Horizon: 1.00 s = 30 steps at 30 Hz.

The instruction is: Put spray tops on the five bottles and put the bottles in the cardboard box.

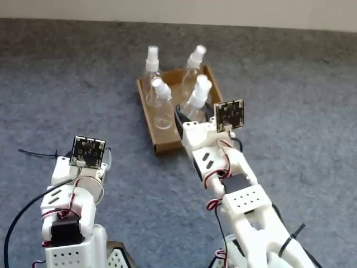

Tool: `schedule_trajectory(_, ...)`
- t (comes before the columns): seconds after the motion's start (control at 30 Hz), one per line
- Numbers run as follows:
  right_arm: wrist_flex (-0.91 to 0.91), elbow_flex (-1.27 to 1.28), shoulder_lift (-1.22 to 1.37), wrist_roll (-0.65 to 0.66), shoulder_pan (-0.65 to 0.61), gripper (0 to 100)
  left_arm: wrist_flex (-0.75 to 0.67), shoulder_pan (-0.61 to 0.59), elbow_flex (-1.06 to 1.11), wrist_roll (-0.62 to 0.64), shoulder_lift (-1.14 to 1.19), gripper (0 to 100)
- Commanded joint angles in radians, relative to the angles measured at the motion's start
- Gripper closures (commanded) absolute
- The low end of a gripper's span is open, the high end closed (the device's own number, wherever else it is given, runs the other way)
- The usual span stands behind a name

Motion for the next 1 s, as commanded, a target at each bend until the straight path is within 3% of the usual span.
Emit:
schedule_trajectory(0.0, -0.018, -0.051, 0.022, 0.011, -0.007, 99.4, -0.014, -0.008, 0.007, -0.006, -0.012, 78)
schedule_trajectory(0.2, -0.027, -0.111, 0.153, 0.044, -0.004, 99.4, -0.014, -0.008, 0.012, -0.006, -0.012, 78)
schedule_trajectory(0.97, -0.117, -0.136, 0.209, 0.051, -0.007, 99.4, -0.012, -0.008, 0.013, -0.006, -0.012, 78)
